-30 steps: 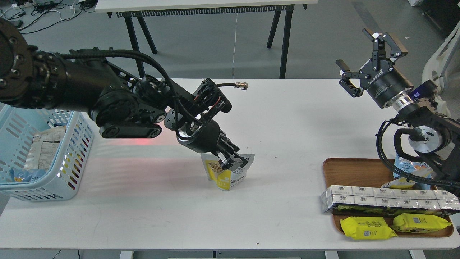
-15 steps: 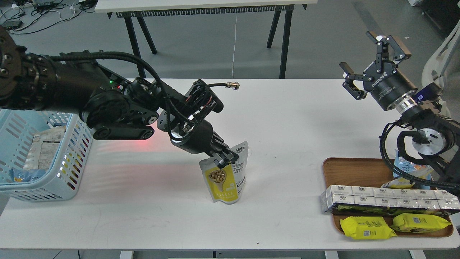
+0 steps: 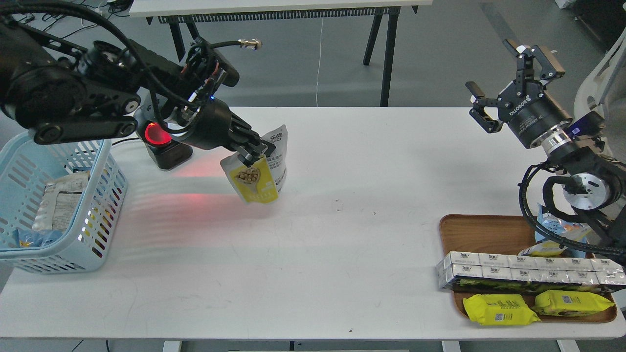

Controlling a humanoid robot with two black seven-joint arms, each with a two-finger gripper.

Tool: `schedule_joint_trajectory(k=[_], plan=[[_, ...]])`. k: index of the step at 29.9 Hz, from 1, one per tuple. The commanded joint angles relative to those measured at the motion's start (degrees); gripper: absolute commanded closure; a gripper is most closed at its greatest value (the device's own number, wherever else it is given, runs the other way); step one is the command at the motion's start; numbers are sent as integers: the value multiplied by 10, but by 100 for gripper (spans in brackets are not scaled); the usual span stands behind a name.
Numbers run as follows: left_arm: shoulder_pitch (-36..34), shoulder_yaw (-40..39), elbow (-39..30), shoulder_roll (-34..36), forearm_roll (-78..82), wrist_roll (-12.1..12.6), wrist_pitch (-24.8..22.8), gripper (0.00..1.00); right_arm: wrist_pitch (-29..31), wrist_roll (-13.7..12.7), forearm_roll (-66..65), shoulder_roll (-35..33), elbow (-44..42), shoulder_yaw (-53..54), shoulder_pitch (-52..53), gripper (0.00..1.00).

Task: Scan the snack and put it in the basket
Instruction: 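Lift the bag with the left gripper past the barcode scanner, then lower the bag into the blue basket and open the left gripper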

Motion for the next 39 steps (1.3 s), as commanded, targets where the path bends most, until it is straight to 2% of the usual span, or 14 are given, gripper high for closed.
schedule_joint_trajectory(k=[1,4,10,16,20,26,30,39], plan=[[1,8,38,45,32,0,0,100,0,0,0,1,0,3,0,2],[14,30,80,65,49,0,2,100,0,0,0,3,0,9,0,2],[81,31,137,89,67,0,16,100,0,0,0,7,1,10,1,2],[104,26,153,119,69,0,17,100,0,0,0,7,8,10,1,2],[83,19,136,177,78,0,11,100,0,0,0,8,8,10,1,2],[-30,19,36,292,134,0,1,100,0,0,0,16,7,10,1,2],[-88,17,19,364,171,0,-21,100,0,0,0,24,7,10,1,2],[-83,12,30,423,248,0,-27,100,0,0,0,31,6,10,1,2]])
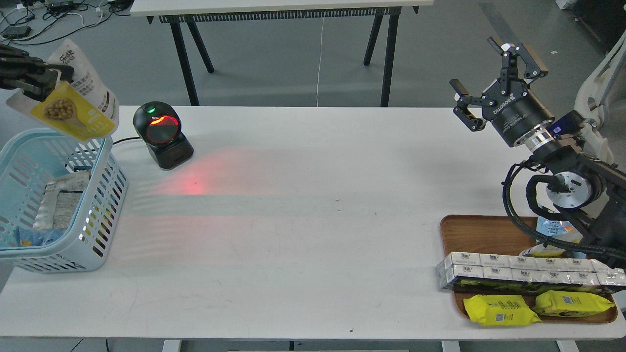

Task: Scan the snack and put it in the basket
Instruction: 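Lower the bag into the blue basket and open the left gripper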

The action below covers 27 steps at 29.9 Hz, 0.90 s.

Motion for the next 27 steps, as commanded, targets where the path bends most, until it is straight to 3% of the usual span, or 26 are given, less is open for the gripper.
schedule_joint_trajectory(k=[1,13,27], plan=[[9,-1,3,23,12,0,1,100,0,0,0,1,0,0,0,2],[104,-32,58,32,62,0,6,100,0,0,0,1,1,0,0,2],[293,-188,87,-3,66,0,3,100,0,0,0,1,1,0,1,2]])
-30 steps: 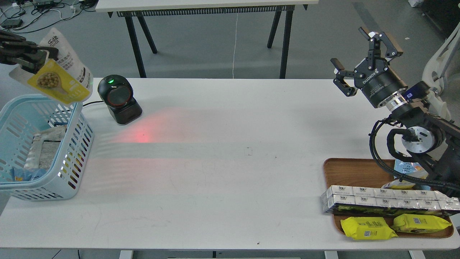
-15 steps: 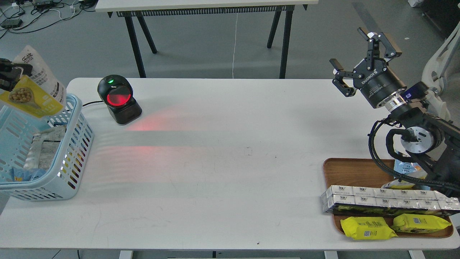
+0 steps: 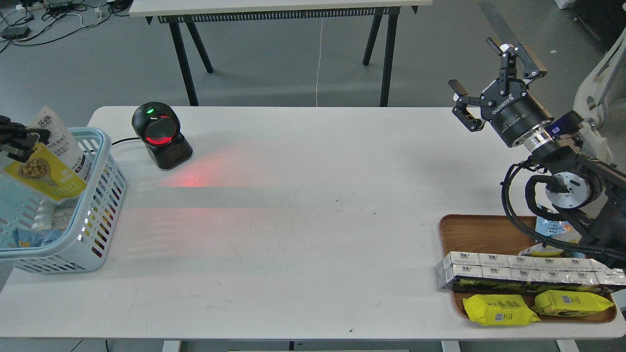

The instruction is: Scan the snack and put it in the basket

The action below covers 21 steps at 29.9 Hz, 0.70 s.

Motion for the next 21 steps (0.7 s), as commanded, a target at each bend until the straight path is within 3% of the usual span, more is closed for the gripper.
schedule_joint_trajectory(k=[1,6,12,17,19,21], plan=[[44,-48,9,-18,0,0,-2,100,0,0,0,0,0,0,0,2],[64,-68,22,-22,0,0,-1,89,0,0,0,-1,0,0,0,2],[68,-86,29,-21,-5,0,1,59,0,0,-1,-3,1,-2,2,2],[81,-195,31,-19,-40,0,-4,35,0,0,-2,0,2,-4,15,2],[88,-246,36,-26,-120,0,-6,24,0,0,-2,0,0,-6,33,2],[102,-283,38,-46,-223,0,-9,19,0,0,-4,0,-2,-7,50,2]])
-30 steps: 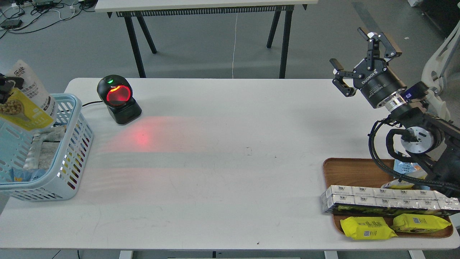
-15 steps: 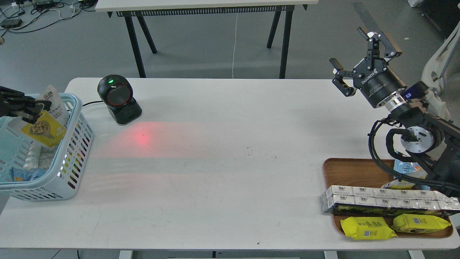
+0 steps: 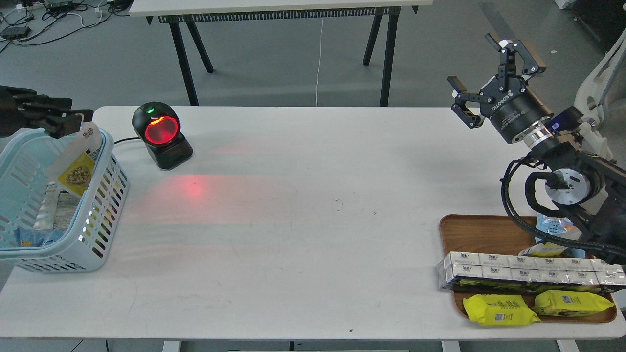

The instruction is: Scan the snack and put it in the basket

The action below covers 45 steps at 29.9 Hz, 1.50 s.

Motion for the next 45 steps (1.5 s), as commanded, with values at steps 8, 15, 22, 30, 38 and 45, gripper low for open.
schedule_joint_trajectory(k=[8,15,22,30,38,45], plan=[[32,-158,27,-114,-417,0,-150,12,0,0,-7,4,-11,-8,85,2],[88,-231,102,-198,-606,0,-209,2,0,0,-8,5,-1,-8,98,1],[189,-327,134,-232,-632,0,-209,1,0,0,-10,21,27,-9,90,1],[237,-355,136,-228,-626,0,-209,0,0,0,-33,24,68,-8,54,1],[241,-355,134,-228,-630,0,-209,0,0,0,-32,42,72,-4,40,1],[262,-355,129,-232,-630,0,-209,0,0,0,-31,52,72,5,7,1]])
